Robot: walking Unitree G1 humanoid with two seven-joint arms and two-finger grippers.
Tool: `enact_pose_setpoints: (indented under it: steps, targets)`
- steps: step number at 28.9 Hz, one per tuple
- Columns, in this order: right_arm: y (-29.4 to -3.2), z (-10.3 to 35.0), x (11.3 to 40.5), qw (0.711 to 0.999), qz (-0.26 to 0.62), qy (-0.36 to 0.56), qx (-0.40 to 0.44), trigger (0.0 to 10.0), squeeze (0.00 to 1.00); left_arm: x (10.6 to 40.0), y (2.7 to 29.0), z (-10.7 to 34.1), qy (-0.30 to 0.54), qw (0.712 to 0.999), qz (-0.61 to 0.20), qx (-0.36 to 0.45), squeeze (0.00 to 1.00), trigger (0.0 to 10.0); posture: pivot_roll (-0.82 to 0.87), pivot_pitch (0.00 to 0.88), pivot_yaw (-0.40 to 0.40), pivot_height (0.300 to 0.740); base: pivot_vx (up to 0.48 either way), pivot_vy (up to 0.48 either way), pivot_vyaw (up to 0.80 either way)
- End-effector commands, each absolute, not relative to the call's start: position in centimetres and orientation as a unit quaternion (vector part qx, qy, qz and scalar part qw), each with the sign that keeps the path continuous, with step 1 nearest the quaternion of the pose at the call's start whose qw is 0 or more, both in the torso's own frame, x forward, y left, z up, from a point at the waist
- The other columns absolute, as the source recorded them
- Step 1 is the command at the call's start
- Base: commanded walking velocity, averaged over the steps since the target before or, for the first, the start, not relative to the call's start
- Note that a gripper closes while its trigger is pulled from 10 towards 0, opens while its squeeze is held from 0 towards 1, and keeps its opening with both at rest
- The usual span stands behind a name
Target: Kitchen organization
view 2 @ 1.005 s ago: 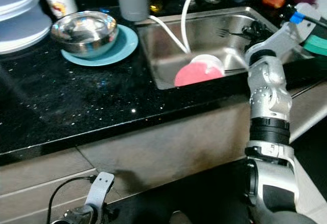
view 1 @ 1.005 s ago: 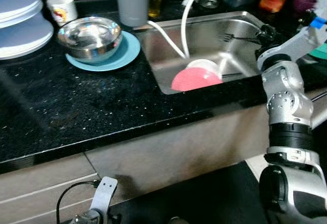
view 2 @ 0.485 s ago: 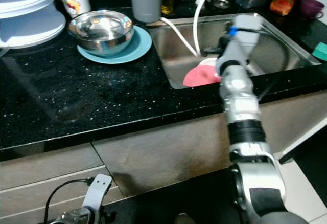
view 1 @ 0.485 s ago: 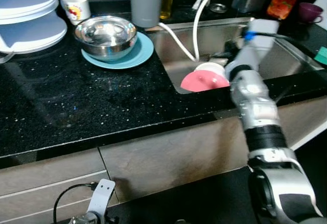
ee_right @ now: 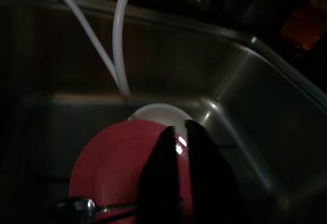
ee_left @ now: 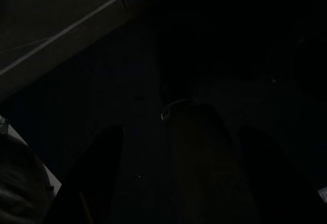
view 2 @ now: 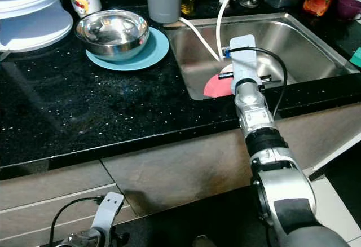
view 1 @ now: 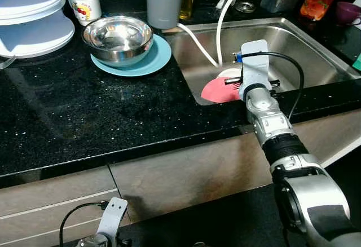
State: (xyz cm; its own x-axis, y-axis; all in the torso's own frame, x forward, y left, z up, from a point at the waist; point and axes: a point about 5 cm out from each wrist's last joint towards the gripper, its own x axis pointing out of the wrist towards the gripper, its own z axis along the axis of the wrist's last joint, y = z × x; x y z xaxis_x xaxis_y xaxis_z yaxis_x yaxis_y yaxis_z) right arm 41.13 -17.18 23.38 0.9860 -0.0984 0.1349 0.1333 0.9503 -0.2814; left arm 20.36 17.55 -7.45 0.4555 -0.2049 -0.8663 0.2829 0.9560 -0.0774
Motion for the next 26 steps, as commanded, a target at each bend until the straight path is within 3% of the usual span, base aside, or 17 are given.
enact_pose_setpoints:
  steps: [1, 10, 11, 12, 13, 14, 15, 18, 26]
  targets:
    - [-17.1, 23.6, 41.2, 0.986, -0.057, -0.068, -0.141, 10.0, 0.97, 19.7, 17.2, -7.8, 0.512, 0.845, -0.148, 0.033, 0.00, 10.0, 0.01, 0.113, -0.028, 0.740, 0.000, 0.000, 0.00]
    - [-16.6, 24.8, 41.2, 0.992, -0.035, -0.107, -0.061, 10.0, 1.00, 19.7, 17.3, -7.8, 0.512, 0.845, -0.147, 0.036, 0.00, 10.0, 0.01, 0.118, -0.021, 0.740, 0.000, 0.000, 0.00]
    - [-16.0, 26.0, 41.0, 0.990, -0.007, -0.138, -0.003, 10.0, 1.00, 19.7, 17.4, -7.8, 0.512, 0.846, -0.146, 0.036, 0.00, 10.0, 0.02, 0.121, -0.017, 0.740, 0.000, 0.000, 0.00]
    - [-16.0, 26.0, 41.0, 0.990, -0.007, -0.138, -0.003, 10.0, 1.00, 19.7, 17.4, -7.8, 0.512, 0.846, -0.146, 0.036, 0.00, 10.0, 0.02, 0.121, -0.017, 0.740, 0.000, 0.000, 0.00]
    - [-15.2, 26.8, 40.9, 0.986, 0.031, -0.159, 0.049, 10.0, 0.88, 19.8, 17.4, -7.8, 0.511, 0.846, -0.145, 0.038, 0.00, 10.0, 0.02, 0.118, -0.013, 0.740, 0.000, 0.000, 0.00]
    - [-15.2, 26.8, 40.9, 0.986, 0.031, -0.159, 0.049, 10.0, 0.88, 19.8, 17.4, -7.8, 0.511, 0.846, -0.145, 0.038, 0.00, 10.0, 0.02, 0.118, -0.013, 0.740, 0.000, 0.000, 0.00]
    - [-14.7, 27.3, 40.6, 0.979, 0.055, -0.175, 0.087, 10.0, 0.00, 19.8, 17.5, -7.7, 0.511, 0.846, -0.145, 0.039, 0.00, 10.0, 0.02, 0.117, -0.011, 0.740, 0.000, 0.000, 0.00]
    - [-13.6, 28.4, 39.8, 0.958, 0.124, -0.207, 0.156, 10.0, 0.00, 19.9, 17.6, -7.7, 0.509, 0.848, -0.141, 0.044, 0.00, 10.0, 0.04, 0.110, -0.009, 0.740, 0.000, 0.000, 0.65]
    - [-12.7, 29.3, 39.1, 0.944, 0.167, -0.229, 0.172, 10.0, 0.00, 20.2, 17.6, -7.6, 0.507, 0.850, -0.139, 0.051, 0.00, 10.0, 0.03, 0.098, 0.007, 0.740, 0.000, 0.000, 0.77]
